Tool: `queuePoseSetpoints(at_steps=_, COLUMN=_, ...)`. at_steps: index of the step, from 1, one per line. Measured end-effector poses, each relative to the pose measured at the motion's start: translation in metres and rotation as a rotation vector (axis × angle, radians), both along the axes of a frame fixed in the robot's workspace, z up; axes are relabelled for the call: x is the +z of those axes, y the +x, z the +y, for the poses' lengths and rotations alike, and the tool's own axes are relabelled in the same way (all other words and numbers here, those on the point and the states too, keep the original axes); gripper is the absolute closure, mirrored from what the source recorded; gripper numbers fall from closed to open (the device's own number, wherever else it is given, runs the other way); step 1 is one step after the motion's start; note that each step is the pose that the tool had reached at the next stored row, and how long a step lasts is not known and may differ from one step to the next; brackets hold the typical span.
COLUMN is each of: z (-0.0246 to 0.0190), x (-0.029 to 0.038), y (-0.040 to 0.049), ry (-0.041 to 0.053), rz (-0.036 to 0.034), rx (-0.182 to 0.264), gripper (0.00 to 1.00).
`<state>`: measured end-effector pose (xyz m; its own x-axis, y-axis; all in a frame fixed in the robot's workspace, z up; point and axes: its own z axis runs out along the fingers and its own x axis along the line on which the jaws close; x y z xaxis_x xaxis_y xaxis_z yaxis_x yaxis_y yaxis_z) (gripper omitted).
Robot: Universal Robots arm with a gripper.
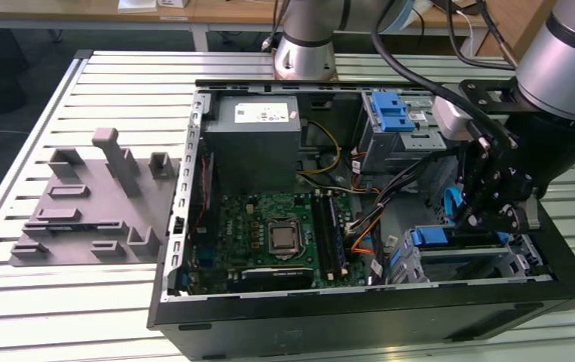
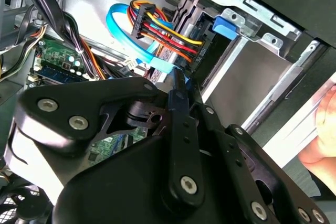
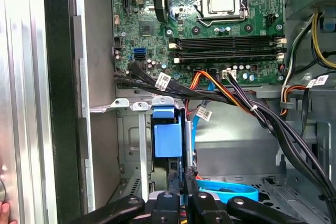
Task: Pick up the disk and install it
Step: 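Insert the second disk wire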
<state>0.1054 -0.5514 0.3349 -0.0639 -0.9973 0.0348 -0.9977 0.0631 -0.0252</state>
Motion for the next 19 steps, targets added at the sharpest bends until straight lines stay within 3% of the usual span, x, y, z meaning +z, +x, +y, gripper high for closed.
queuePoseSetpoints(at_steps=19, z=-0.0007, x=-0.0038, y=0.0, ry=0.0022, rz=0.0, rx=0.0, gripper=0.84)
